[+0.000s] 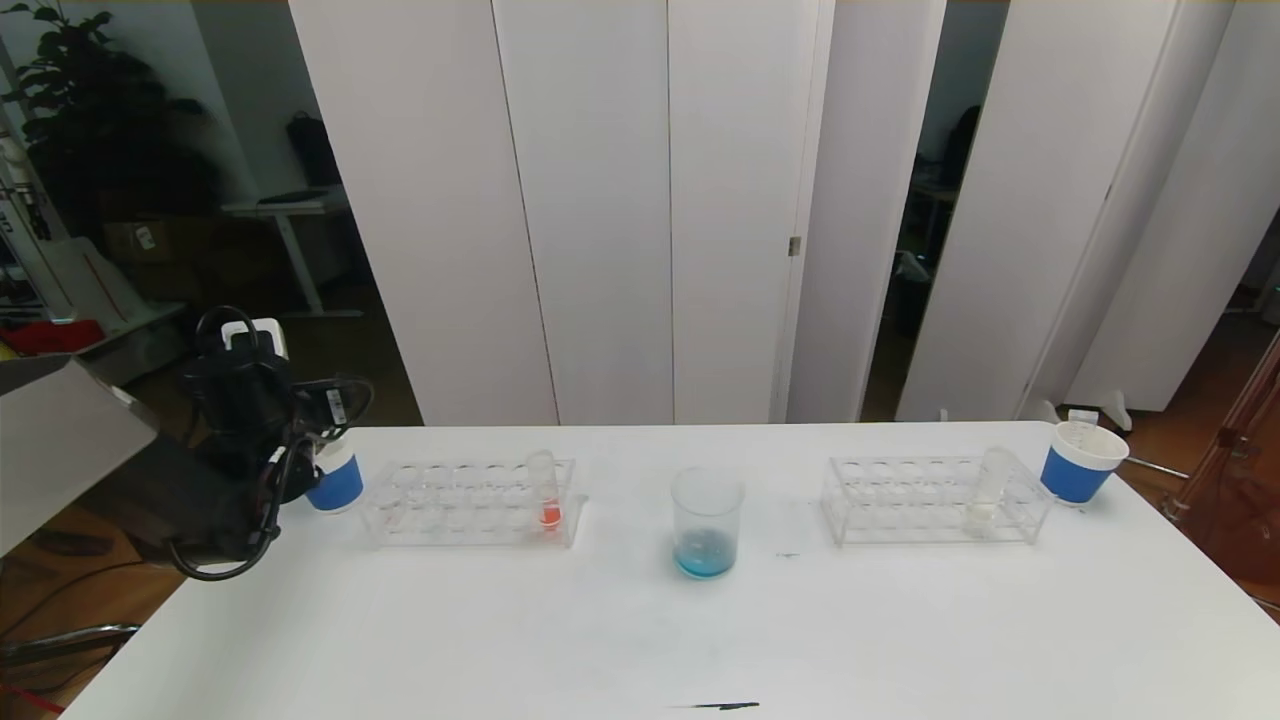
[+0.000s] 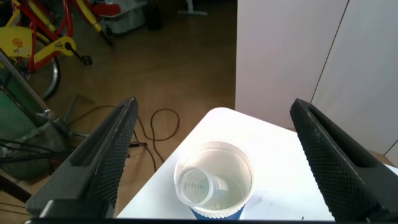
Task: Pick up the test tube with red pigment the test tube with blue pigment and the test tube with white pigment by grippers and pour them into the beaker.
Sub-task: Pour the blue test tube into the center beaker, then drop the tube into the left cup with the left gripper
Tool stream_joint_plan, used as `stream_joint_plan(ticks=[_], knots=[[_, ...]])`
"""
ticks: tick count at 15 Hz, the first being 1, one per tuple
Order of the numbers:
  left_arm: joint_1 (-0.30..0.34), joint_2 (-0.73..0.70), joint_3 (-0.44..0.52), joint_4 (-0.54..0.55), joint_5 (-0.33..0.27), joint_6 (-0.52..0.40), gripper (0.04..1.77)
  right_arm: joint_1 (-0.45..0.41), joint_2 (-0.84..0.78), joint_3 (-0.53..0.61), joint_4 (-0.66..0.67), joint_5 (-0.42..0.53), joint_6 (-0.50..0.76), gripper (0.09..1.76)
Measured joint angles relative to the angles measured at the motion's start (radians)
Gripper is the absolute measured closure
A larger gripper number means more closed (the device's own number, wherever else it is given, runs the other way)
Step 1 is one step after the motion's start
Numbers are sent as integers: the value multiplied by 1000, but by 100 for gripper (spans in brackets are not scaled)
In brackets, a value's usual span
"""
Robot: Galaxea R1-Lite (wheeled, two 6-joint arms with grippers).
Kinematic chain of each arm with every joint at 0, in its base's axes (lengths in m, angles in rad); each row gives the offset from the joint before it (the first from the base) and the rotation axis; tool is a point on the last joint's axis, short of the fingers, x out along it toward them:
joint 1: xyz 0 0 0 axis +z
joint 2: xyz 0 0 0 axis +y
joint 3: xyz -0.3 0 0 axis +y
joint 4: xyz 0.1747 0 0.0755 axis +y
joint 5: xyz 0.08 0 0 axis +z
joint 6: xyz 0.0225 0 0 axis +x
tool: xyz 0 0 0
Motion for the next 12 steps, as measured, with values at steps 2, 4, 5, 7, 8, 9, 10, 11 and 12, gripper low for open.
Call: stream_joint_plan(ticks=[2, 4, 5, 7, 8, 9, 10, 11, 12], knots=[[0, -90, 50, 56, -16, 6, 6, 0, 0, 0, 0, 0, 0, 10], [-1, -190, 114, 116, -43, 9, 6, 0, 0, 0, 0, 0, -1, 10], [-4, -245, 146, 145, -55, 9, 6, 0, 0, 0, 0, 0, 0, 10], [-19, -372, 224, 203, -79, 8, 6, 0, 0, 0, 0, 0, 0, 10], [-28, -440, 265, 232, -86, 4, 6, 0, 0, 0, 0, 0, 0, 10], [-39, -519, 308, 269, -89, 0, 6, 0, 0, 0, 0, 0, 0, 10], [-50, -597, 345, 312, -91, -3, 6, 0, 0, 0, 0, 0, -1, 10], [-60, -678, 374, 364, -93, -4, 6, 0, 0, 0, 0, 0, 0, 10], [-70, -770, 400, 431, -94, -4, 6, 0, 0, 0, 0, 0, 0, 10]])
